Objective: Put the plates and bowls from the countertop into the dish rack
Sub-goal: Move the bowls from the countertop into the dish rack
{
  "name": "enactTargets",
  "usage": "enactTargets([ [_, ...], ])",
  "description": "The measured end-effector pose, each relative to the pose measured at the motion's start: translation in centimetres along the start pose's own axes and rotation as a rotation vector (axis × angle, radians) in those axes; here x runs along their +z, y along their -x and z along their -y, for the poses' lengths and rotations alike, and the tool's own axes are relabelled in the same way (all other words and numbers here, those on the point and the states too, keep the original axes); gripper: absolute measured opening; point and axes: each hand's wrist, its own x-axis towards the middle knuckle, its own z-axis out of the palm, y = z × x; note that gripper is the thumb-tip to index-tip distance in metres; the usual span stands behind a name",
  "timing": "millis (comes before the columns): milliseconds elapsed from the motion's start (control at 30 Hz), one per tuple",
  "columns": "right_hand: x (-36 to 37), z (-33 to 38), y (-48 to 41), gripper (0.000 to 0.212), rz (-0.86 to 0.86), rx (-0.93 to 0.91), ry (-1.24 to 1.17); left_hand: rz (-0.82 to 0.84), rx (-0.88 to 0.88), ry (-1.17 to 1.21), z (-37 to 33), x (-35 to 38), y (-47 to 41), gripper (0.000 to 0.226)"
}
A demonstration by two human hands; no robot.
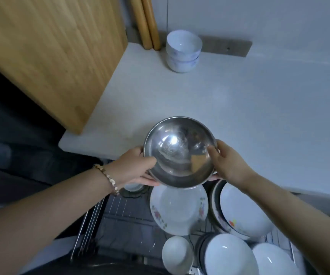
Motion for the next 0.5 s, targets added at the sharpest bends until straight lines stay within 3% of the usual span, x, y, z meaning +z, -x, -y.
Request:
enactTargets([
  [300, 9.5, -10.8, 6.2, 0.028, 0.063, 0.018, 0.236, -0.105, -0.167, -0.118, 13.8, 0.0, 2.8, 0.06],
  [500, 20.0, -16.8, 2.6, 0.032, 0.198, 0.253, 0.321, -0.199, -0.385, -0.137, 21.5, -3.9, -2.9, 0.038],
])
